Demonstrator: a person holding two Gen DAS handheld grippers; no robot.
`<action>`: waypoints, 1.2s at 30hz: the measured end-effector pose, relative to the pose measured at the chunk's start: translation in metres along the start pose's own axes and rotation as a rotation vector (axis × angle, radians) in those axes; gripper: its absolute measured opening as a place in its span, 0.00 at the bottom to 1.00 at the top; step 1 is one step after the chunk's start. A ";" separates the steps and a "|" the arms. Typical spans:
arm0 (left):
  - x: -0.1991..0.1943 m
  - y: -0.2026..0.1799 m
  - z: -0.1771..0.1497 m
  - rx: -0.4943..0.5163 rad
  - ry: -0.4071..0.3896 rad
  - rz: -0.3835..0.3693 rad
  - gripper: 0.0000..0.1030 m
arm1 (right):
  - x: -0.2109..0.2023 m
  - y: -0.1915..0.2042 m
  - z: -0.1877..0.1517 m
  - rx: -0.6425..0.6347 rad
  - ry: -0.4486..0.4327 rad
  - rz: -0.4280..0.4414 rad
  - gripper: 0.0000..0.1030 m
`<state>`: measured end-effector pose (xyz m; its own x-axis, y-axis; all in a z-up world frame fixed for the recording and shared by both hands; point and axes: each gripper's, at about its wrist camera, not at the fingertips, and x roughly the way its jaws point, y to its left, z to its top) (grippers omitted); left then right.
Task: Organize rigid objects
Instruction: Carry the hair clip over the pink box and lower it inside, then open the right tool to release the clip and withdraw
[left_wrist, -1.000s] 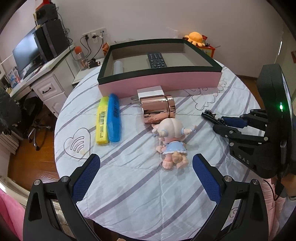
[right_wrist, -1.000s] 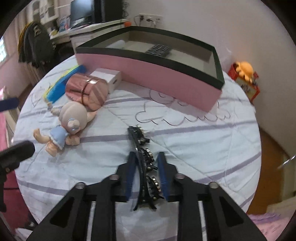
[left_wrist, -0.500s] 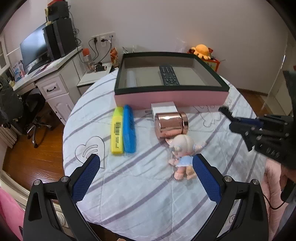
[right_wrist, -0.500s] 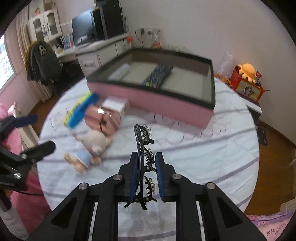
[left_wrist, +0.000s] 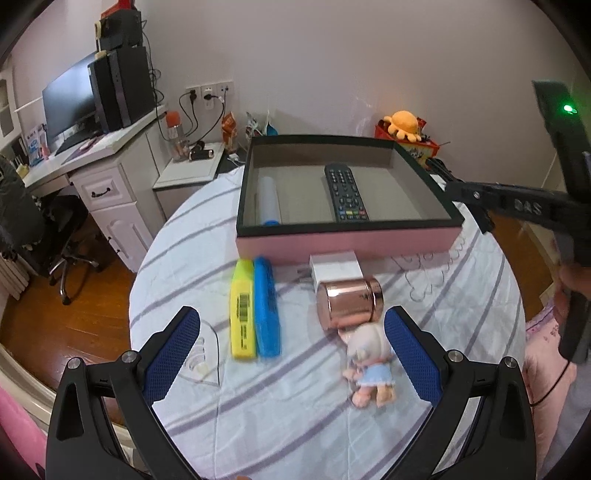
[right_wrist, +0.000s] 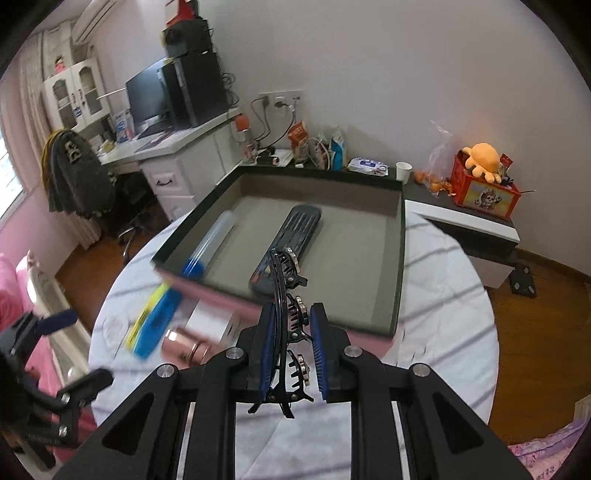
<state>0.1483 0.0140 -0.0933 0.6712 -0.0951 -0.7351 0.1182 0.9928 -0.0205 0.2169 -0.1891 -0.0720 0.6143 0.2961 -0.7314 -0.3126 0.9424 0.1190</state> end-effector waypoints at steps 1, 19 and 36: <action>0.002 0.002 0.003 -0.001 -0.002 0.000 0.98 | 0.004 -0.003 0.006 0.006 -0.002 -0.002 0.19; 0.045 0.021 0.024 -0.011 0.033 -0.010 0.98 | 0.137 -0.032 0.051 0.135 0.187 -0.028 0.19; 0.041 0.019 0.022 -0.003 0.040 -0.019 0.98 | 0.142 -0.030 0.049 0.198 0.207 -0.105 0.34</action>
<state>0.1943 0.0274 -0.1092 0.6393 -0.1114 -0.7609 0.1285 0.9910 -0.0371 0.3493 -0.1676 -0.1467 0.4691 0.1768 -0.8653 -0.0958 0.9842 0.1492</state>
